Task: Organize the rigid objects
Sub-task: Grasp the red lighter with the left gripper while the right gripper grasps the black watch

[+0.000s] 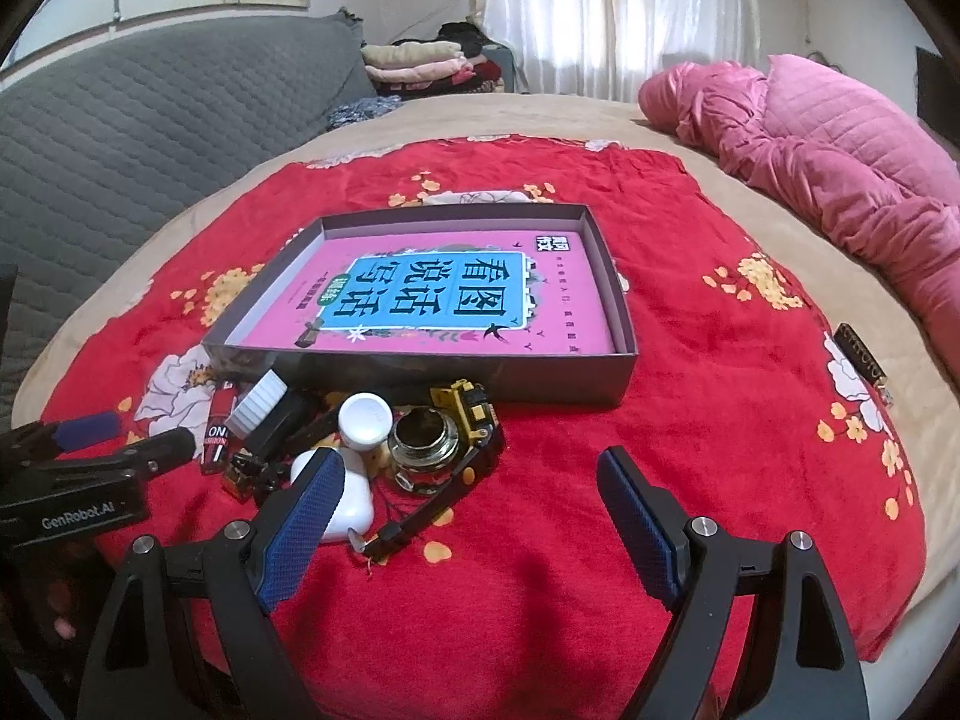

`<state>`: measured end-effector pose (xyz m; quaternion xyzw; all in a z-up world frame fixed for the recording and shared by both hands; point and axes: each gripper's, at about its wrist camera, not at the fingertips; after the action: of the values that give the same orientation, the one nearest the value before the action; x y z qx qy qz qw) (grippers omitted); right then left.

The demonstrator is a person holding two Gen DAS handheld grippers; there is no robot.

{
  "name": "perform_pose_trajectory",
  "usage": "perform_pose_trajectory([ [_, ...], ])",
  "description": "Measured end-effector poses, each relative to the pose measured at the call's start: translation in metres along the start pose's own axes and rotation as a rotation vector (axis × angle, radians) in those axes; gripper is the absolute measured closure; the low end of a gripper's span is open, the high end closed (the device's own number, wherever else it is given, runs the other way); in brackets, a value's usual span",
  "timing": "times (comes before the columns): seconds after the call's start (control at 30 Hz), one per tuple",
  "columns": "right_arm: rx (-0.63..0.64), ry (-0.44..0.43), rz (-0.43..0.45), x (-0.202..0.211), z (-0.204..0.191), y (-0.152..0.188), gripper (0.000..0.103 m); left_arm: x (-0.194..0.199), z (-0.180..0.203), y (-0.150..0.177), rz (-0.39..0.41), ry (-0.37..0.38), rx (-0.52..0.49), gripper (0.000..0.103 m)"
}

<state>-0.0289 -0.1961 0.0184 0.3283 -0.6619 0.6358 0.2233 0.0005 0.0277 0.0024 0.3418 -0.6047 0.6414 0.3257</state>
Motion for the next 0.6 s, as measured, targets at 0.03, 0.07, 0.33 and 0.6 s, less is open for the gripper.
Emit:
perform_pose_trajectory([
  [0.03,-0.006,-0.004,-0.002,-0.001,0.002,0.000,0.016,-0.001,-0.001,0.000,-0.004,0.002,0.003,0.016],
  [0.07,-0.010,-0.007,-0.003,-0.002,0.003,0.000,0.016,-0.004,-0.003,0.000,-0.010,0.003,0.003,0.016],
  [0.33,-0.025,-0.006,-0.008,-0.008,0.011,0.001,0.016,-0.022,-0.007,0.001,-0.049,-0.014,0.017,0.016],
  [0.6,-0.026,0.008,-0.024,-0.019,0.015,0.002,0.016,-0.040,-0.003,-0.002,-0.076,-0.038,0.026,0.016],
])
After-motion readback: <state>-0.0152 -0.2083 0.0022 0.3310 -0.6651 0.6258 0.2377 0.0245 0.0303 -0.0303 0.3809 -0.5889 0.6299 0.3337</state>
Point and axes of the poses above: each gripper's, at about its wrist camera, not at the fingertips, and x roughly against the way its jaws point, z to its right, y to its underside, and after that the axes turned 1 degree about -x, right-handed
